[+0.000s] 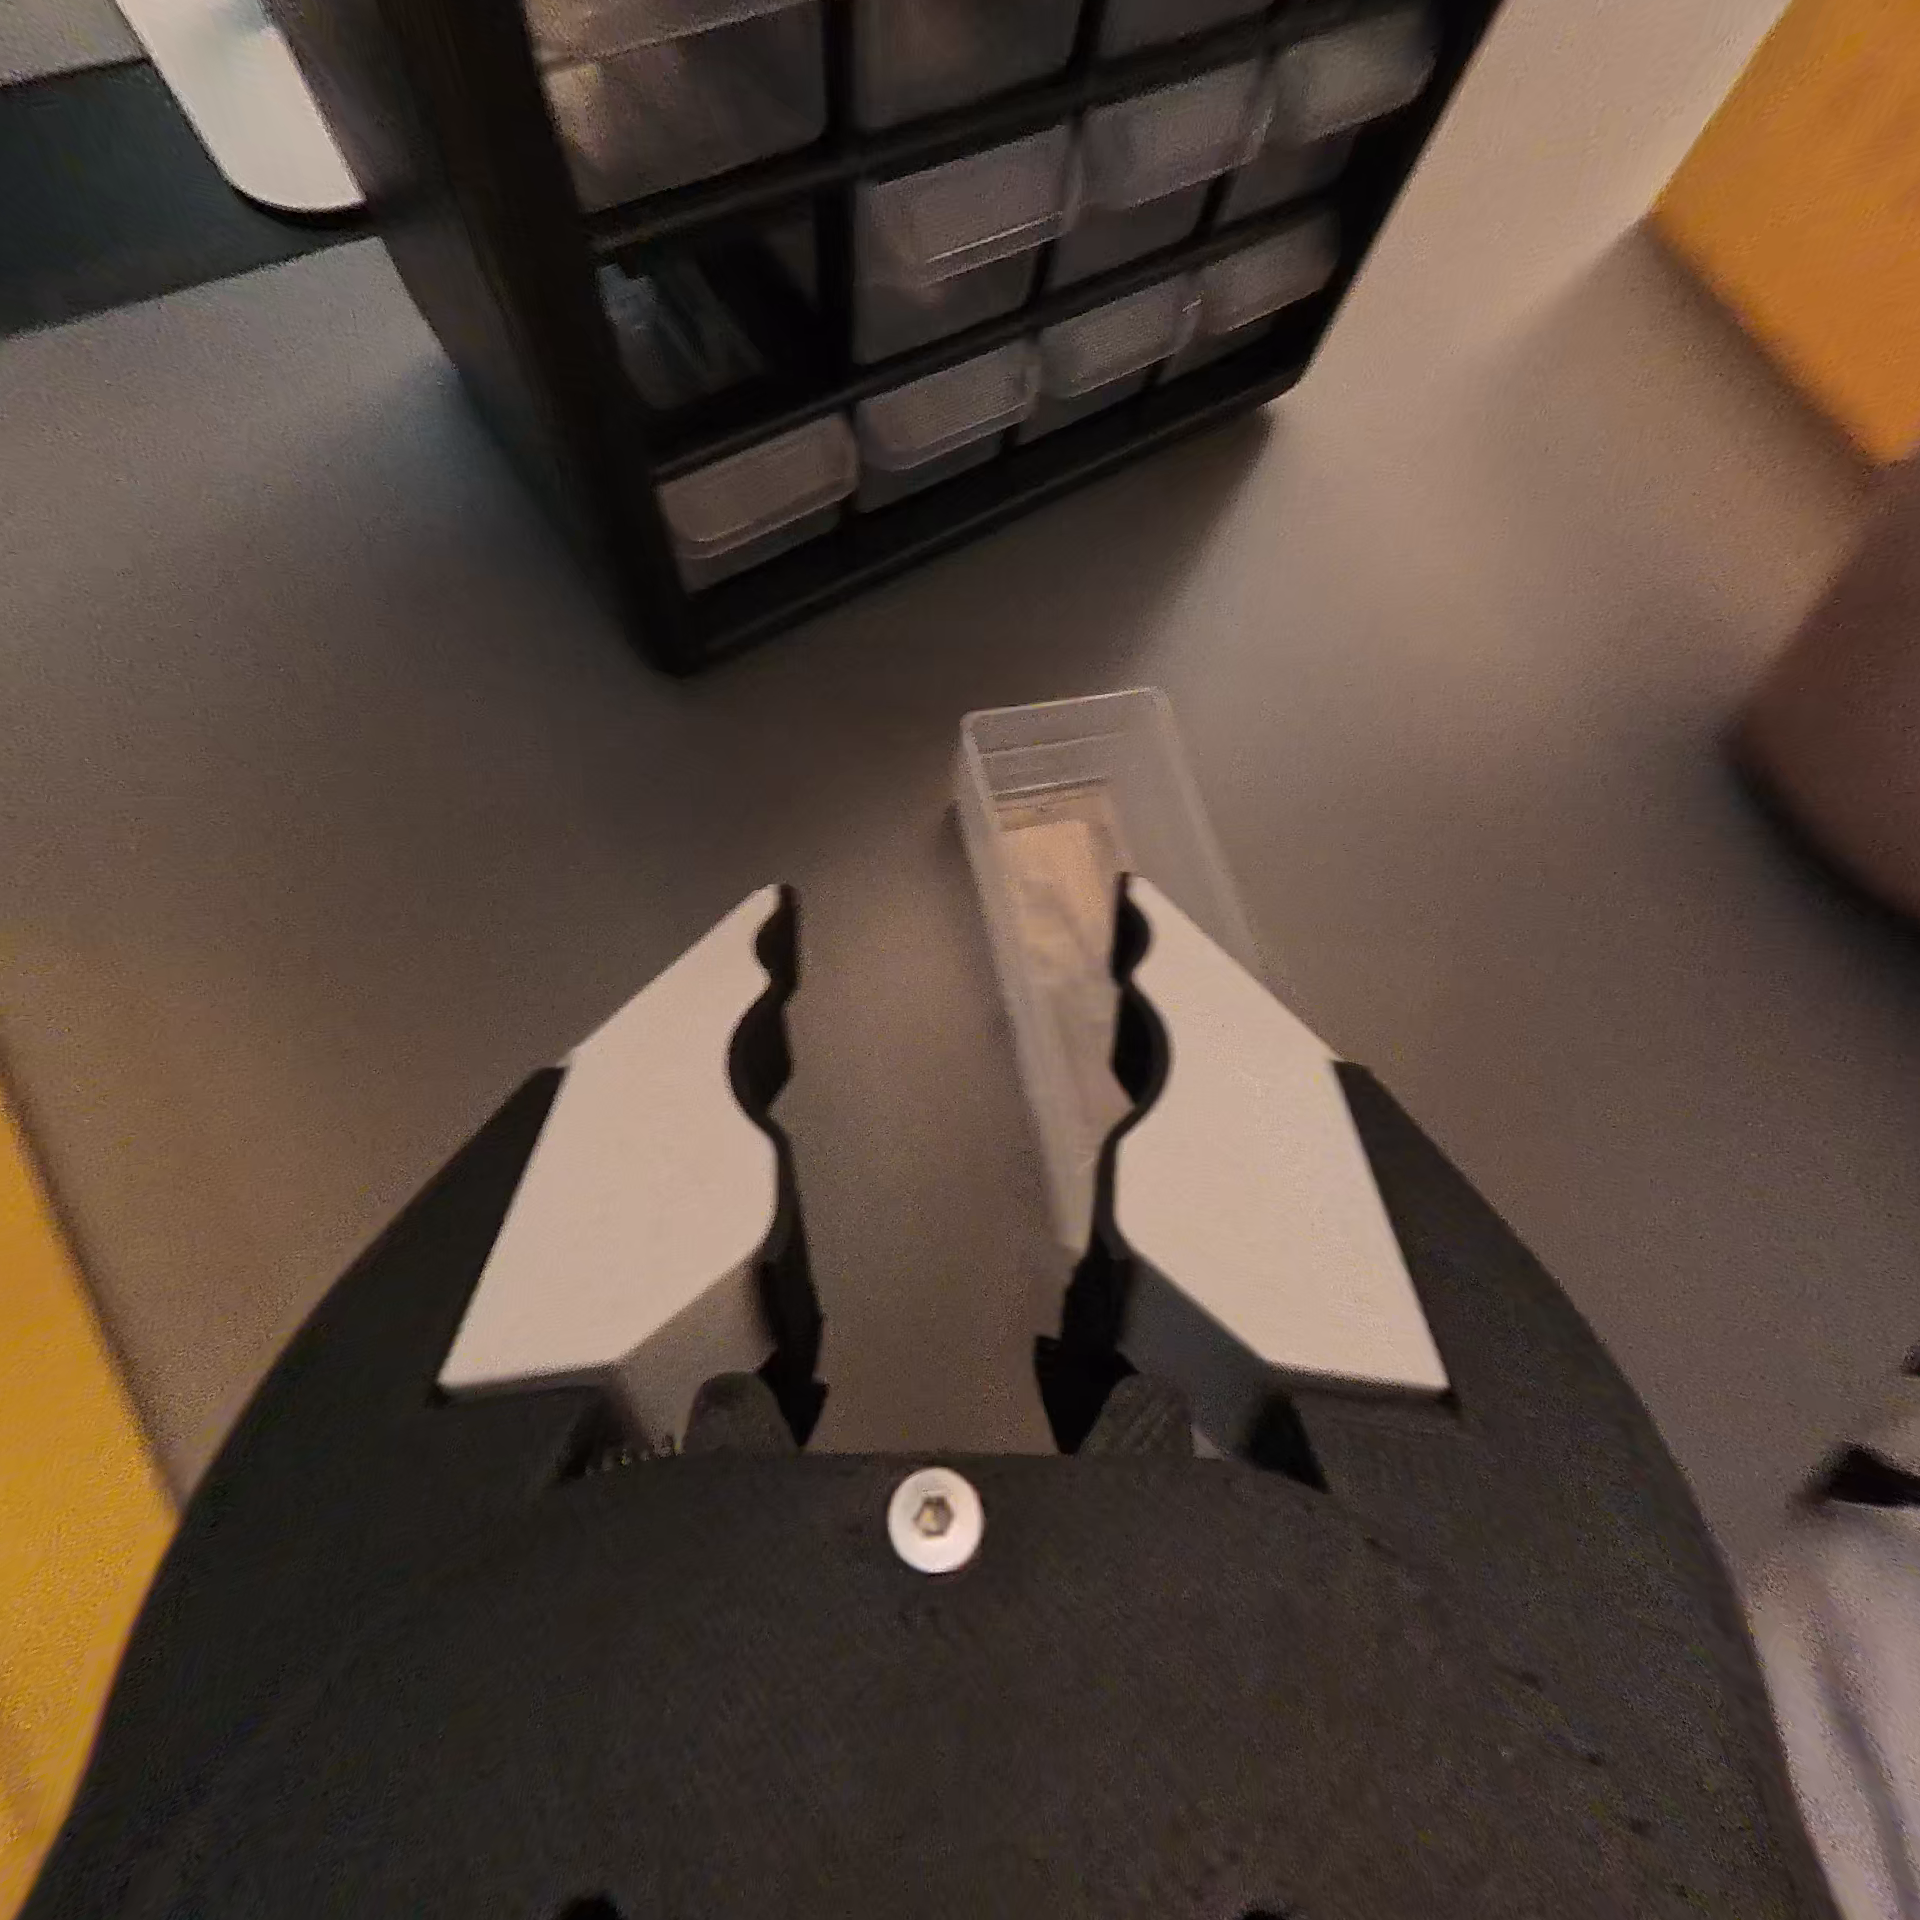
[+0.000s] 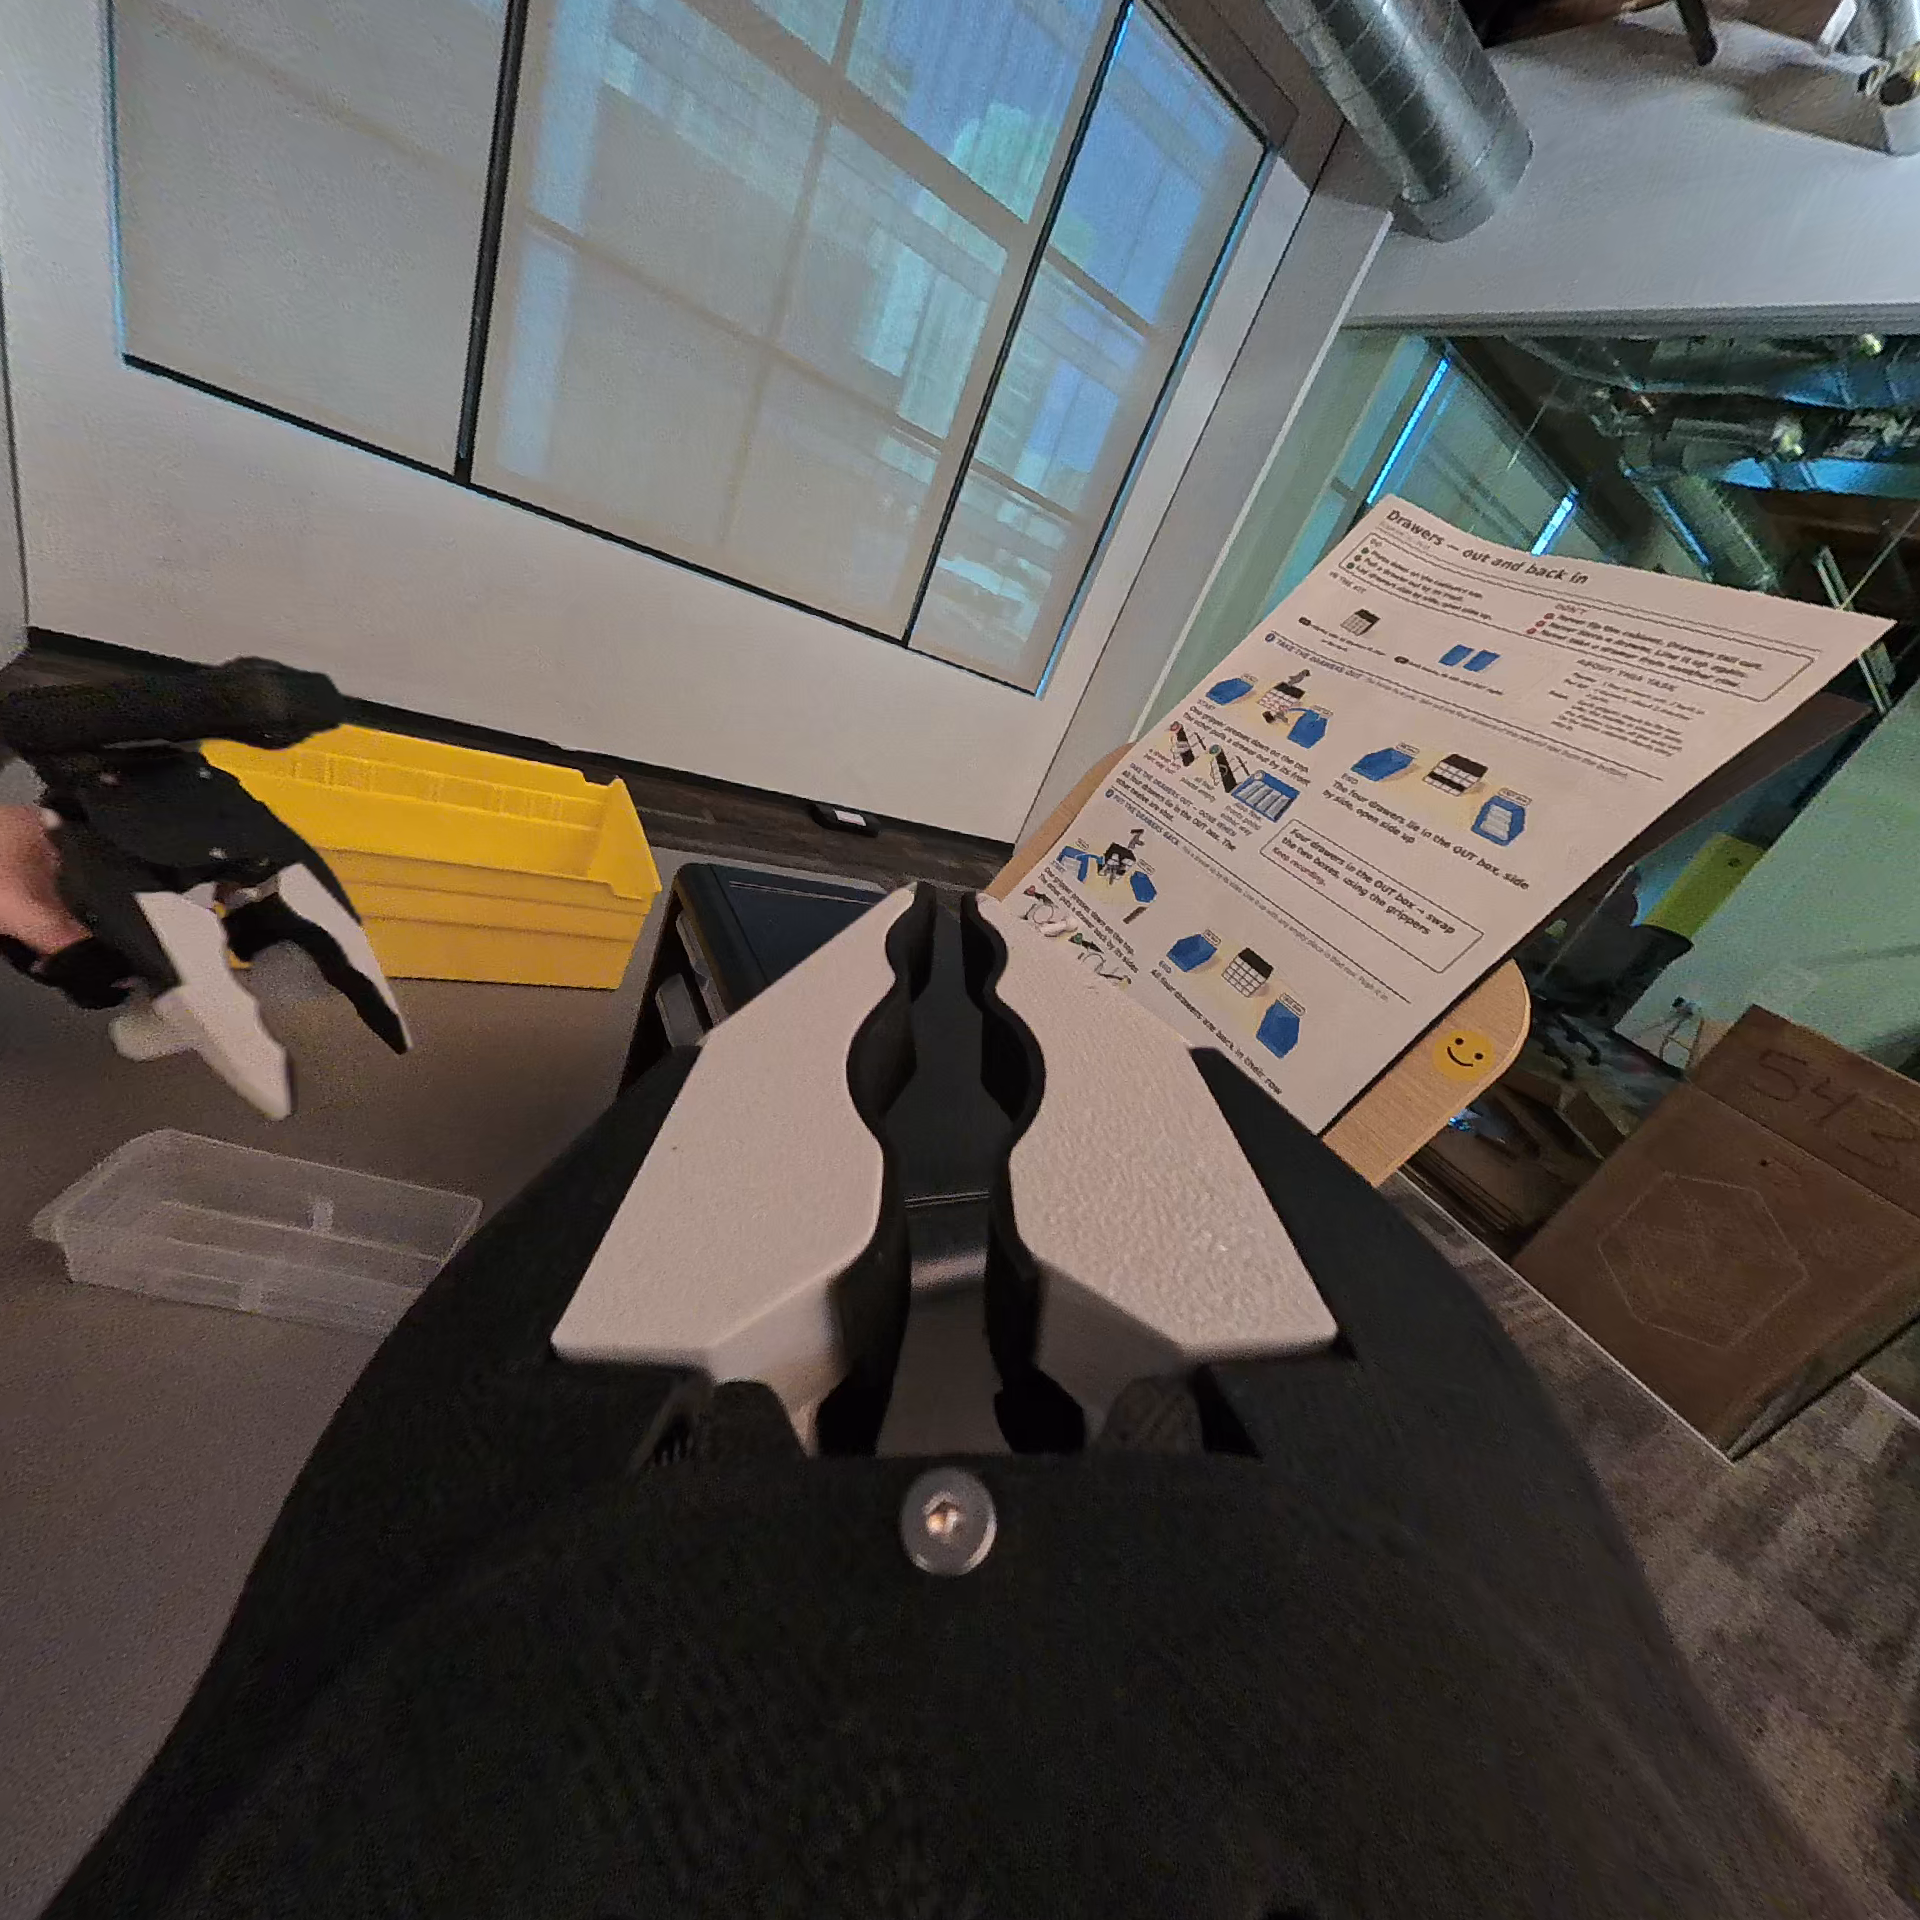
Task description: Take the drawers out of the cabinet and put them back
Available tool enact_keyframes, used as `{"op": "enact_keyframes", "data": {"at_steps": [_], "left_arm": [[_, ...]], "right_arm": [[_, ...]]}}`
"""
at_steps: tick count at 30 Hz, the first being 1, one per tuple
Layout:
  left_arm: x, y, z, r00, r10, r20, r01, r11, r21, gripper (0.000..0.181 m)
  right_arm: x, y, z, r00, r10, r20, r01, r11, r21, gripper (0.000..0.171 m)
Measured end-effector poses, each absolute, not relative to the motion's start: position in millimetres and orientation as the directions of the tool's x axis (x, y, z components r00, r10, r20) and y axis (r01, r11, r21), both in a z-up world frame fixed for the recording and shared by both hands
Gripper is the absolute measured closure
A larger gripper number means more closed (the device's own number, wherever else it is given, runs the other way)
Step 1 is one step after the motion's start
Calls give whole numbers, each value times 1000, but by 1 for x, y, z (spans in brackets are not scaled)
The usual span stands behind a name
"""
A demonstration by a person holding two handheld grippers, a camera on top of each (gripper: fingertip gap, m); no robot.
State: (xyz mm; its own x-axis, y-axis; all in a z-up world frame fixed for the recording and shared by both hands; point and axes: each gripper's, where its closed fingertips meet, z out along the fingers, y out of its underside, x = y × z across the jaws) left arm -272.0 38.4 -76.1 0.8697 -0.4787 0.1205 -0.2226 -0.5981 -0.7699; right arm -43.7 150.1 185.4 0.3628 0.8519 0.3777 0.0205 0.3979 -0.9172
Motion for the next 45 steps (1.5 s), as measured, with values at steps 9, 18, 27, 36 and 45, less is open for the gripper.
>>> {"op": "enact_keyframes", "data": {"at_steps": [9, 18, 27, 36, 45], "left_arm": [[-239, 2, -122, 820, -572, 10, -467, -679, -567, 80], [-256, 11, -146, 706, -700, -105, -675, -620, -400, 114], [-270, 6, -151, 672, -725, -150, -729, -612, -305, 114], [-286, -10, -150, 662, -735, -148, -749, -640, -172, 115], [-278, -9, -157, 652, -753, -86, -755, -635, -164, 112]], "right_arm": [[-47, 150, 179, 352, 853, 386, 68, 388, -919, 168], [-42, 158, 167, 355, 858, 372, 119, 353, -928, 168], [-60, 176, 153, 340, 862, 376, 206, 322, -924, 167], [-75, 217, 108, 267, 955, 130, 239, 66, -969, 161], [-94, 233, 75, 202, 978, 59, 307, -7, -952, 163]]}}
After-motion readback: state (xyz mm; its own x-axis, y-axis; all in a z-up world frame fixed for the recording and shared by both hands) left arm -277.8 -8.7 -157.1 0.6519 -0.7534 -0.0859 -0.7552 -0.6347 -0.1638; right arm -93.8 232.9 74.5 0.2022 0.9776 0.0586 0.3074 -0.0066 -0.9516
